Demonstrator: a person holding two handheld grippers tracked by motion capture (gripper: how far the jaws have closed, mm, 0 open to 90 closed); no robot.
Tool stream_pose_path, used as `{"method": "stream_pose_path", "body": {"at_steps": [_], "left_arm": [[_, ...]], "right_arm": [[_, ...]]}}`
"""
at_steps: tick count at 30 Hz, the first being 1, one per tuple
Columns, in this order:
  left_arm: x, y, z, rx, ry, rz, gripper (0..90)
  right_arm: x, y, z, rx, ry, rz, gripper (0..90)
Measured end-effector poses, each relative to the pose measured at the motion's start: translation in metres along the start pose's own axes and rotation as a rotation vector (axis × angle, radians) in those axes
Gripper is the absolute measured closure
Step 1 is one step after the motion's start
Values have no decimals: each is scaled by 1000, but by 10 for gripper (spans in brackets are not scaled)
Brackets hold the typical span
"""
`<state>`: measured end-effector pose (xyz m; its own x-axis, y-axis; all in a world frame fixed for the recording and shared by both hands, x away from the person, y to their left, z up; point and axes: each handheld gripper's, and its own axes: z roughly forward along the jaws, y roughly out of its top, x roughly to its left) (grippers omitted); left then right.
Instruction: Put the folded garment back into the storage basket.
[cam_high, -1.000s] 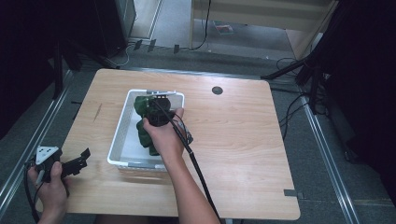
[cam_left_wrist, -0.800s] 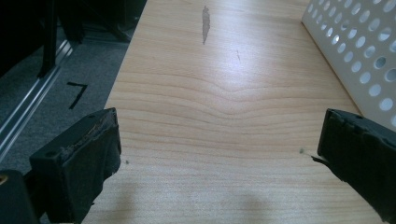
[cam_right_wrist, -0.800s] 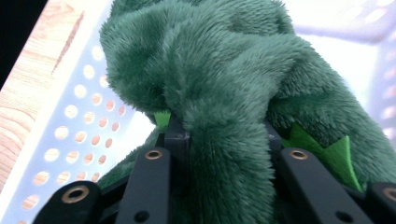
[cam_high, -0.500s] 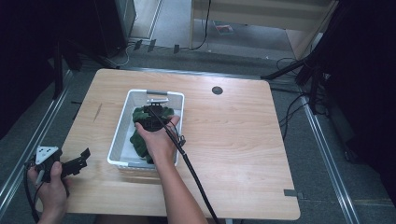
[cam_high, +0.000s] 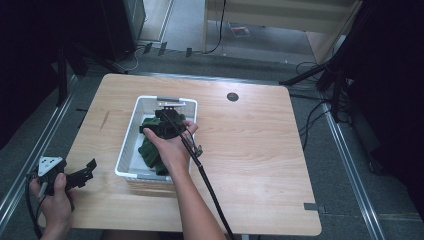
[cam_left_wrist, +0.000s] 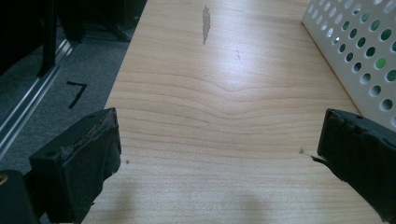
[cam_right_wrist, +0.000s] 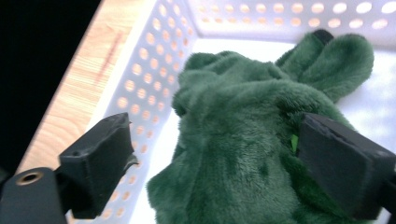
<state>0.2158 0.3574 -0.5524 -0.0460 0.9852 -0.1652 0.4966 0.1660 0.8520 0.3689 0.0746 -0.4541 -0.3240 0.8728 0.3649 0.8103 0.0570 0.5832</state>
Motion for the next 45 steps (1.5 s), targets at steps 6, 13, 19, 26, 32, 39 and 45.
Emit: {"method": "stream_pose_path", "body": {"at_steps": [6, 13, 19, 26, 32, 39, 45], "left_arm": [[0, 0, 0, 4, -2, 9, 6], [0, 0, -1, 5, -2, 14, 6], [-1, 0, -1, 7, -1, 20, 6], [-1, 0, -1, 6, 2, 26, 6], [-1, 0, -1, 5, 2, 27, 6], [-1, 0, -1, 1, 2, 25, 6], [-1, -1, -1, -2, 4, 25, 6]], "right_arm": [[-8, 5, -20, -31, 24, 17, 87], [-22, 7, -40, -47, 13, 7, 86], [-37, 7, -57, -78, 10, 13, 89], [-60, 3, -75, -105, -12, 23, 93], [-87, -5, -88, -119, -34, 50, 95], [-114, -14, -102, -134, -47, 62, 96], [-132, -19, -115, -144, -59, 44, 96]]}}
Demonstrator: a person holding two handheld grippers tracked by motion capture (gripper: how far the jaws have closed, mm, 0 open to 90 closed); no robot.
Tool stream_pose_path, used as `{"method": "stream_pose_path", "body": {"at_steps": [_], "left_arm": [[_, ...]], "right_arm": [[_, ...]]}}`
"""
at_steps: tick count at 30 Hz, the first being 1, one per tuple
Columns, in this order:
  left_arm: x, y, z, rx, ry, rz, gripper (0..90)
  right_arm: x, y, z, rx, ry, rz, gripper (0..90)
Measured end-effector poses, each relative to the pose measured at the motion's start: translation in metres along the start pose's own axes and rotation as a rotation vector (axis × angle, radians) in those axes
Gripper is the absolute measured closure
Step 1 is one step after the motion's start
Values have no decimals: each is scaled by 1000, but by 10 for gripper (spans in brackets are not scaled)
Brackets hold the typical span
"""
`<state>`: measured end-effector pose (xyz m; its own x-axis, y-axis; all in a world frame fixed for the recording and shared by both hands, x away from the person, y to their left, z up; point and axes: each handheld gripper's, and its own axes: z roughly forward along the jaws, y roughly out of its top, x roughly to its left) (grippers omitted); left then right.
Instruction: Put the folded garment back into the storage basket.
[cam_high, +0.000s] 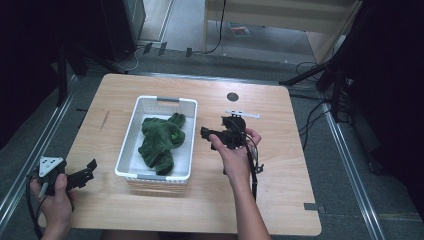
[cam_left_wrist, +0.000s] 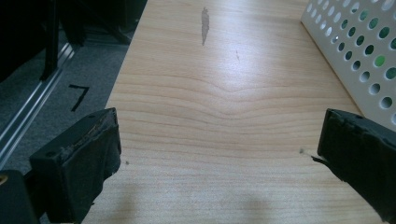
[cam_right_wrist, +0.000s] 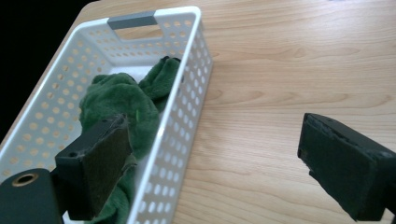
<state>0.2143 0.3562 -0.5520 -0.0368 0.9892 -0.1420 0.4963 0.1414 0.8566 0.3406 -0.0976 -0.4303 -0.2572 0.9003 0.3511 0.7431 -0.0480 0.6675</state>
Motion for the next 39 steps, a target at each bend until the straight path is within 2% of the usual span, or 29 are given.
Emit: {"method": "stream_pose_path", "body": {"at_steps": [3, 11, 24, 31, 39], "left_arm": [[0, 0, 0, -3, 1, 3, 6], [-2, 0, -1, -5, 13, 15, 6], [-3, -1, -2, -14, 23, 28, 6], [-4, -1, -2, -16, 24, 29, 6], [-4, -1, -2, -17, 26, 26, 6]], "right_arm": [[-9, -2, -5, 0, -20, -3, 96], [-42, -14, -16, -10, -32, 16, 97], [-96, -42, -30, -29, -78, 24, 100], [-124, -58, -42, -42, -106, 44, 116], [-150, -76, -52, -55, -122, 52, 122]]}}
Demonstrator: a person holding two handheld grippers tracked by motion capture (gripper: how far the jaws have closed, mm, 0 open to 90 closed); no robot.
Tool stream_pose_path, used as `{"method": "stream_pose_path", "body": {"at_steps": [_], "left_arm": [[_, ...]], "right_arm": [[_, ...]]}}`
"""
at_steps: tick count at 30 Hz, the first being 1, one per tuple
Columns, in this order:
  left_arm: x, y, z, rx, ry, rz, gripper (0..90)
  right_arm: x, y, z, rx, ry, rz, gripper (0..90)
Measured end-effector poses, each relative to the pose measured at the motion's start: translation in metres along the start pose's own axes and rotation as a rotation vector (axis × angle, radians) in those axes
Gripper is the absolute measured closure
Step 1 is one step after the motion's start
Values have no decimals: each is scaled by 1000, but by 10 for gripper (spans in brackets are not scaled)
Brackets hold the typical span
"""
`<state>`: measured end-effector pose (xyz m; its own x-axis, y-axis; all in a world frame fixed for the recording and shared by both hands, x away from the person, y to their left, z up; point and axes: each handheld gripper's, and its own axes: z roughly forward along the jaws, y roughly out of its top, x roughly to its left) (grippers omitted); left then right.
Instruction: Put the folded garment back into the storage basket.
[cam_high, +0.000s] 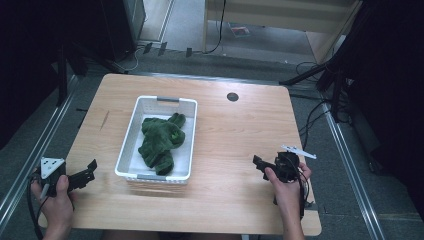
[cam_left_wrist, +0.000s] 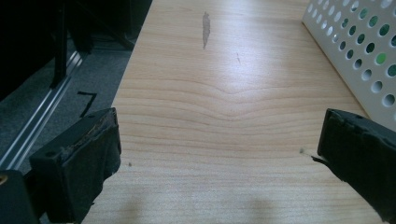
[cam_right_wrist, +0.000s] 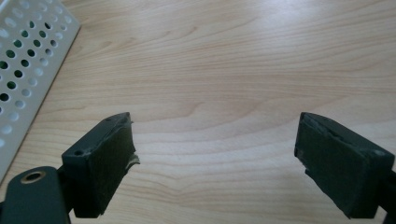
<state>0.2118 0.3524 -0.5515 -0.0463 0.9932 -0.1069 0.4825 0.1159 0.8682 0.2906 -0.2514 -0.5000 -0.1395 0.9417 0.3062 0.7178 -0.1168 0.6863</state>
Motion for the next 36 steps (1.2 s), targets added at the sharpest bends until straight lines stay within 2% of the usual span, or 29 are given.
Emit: {"method": "stream_pose_path", "body": {"at_steps": [3, 9, 15, 18, 21, 23, 25, 30, 36], "left_arm": [[0, 0, 0, -2, -3, -3, 6], [0, 0, -1, -5, 0, -2, 6], [0, 0, -1, -6, 0, 3, 6], [0, 0, -1, -5, 0, 3, 6], [-1, 0, 0, -4, 1, 6, 6], [-1, 0, 0, -2, 2, 7, 6], [-1, 0, 0, -1, 3, 8, 6], [-1, 0, -1, -2, -2, 8, 6], [-2, -1, 0, -3, -4, 11, 6]], "right_arm": [[-10, -6, -4, -13, -6, -6, 124], [-34, -19, -13, -32, -19, 28, 128], [-55, -31, -29, -63, -10, 25, 128], [-65, -38, -36, -70, -3, 10, 129], [-74, -46, -41, -72, 12, 16, 132], [-80, -53, -43, -82, 5, 14, 135], [-83, -56, -42, -81, 4, 23, 136], [-84, -59, -41, -125, 6, 24, 136], [-85, -59, -39, -129, -9, 27, 136]]}}
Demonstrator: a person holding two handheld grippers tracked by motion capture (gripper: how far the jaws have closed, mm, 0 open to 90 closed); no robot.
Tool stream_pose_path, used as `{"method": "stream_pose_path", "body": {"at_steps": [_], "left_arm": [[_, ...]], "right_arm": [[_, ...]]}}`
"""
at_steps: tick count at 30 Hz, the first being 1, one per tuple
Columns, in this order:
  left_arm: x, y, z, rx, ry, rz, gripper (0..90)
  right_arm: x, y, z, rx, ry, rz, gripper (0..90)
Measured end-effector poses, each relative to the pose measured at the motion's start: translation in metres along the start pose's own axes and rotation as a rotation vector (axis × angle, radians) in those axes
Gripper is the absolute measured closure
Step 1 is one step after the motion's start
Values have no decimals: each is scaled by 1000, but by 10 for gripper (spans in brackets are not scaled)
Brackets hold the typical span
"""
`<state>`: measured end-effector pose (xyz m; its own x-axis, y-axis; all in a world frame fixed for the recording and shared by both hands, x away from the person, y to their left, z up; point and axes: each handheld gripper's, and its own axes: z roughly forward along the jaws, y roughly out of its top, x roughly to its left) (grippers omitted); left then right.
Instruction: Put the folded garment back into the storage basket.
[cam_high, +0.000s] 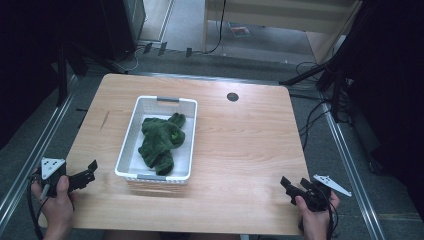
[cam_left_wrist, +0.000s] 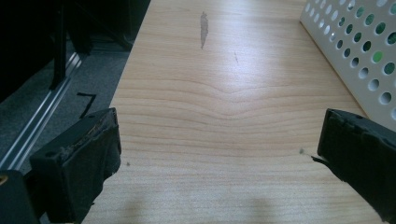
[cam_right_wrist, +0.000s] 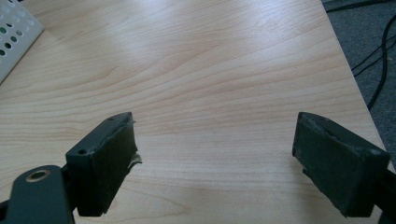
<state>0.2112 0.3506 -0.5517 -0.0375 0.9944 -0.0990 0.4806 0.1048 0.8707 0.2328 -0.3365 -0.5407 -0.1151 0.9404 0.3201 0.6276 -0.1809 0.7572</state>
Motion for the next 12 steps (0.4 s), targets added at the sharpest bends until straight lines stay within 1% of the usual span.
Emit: {"method": "stream_pose_path", "body": {"at_steps": [4, 12], "left_arm": [[0, 0, 0, 8, 3, 5, 6], [-1, 0, 0, 12, 1, 7, 6]], "right_arm": [[2, -1, 2, 12, -6, -15, 136], [3, -1, 4, 31, -15, -20, 136]]}}
